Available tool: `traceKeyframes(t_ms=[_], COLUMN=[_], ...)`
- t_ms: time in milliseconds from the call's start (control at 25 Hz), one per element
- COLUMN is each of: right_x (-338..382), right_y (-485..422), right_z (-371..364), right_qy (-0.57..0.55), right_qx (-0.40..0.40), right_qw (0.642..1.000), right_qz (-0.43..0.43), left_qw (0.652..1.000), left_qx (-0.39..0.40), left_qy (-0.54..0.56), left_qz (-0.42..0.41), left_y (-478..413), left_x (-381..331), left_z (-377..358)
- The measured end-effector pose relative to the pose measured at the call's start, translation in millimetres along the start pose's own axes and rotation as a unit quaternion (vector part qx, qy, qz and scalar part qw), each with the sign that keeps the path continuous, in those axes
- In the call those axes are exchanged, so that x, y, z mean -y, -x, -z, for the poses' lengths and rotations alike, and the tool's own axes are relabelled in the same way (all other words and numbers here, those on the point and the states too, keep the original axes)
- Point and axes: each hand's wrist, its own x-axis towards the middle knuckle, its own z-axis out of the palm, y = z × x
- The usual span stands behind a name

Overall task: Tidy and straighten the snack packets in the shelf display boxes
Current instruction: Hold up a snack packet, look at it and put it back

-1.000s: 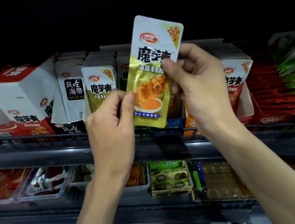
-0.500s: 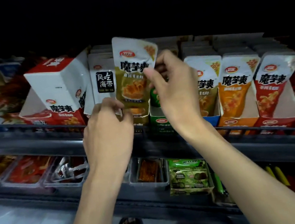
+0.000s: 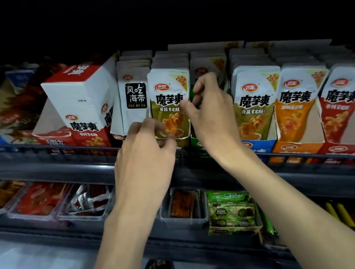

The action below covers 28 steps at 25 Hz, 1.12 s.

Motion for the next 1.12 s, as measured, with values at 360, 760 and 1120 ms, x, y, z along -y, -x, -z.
traceKeyframes(t_ms=[360,760,1120], right_x=[-7.3,-65.7,-65.2], right_y=[6.6,19.6,24.0], right_z=[58.4,103.3,115.0], right_qy=[0.062,0.227,0.037], right_qx=[-0.079,-0.065,-0.057], right_qw=[0.989,0.962,0.991], right_qz=[0.109,0.135,0.113], left_qw=[0.994,0.976,0.981], left_qx=[-0.001,0.049,-0.025], left_qy=[0.075,0.09,0.139], left_qz=[-0.079,-0.191,-0.132], left_y=[4.3,15.5,20.0], left_x=[-17.0,-51.5,-68.2], left_z=[-12.3,-55.7,-71.8])
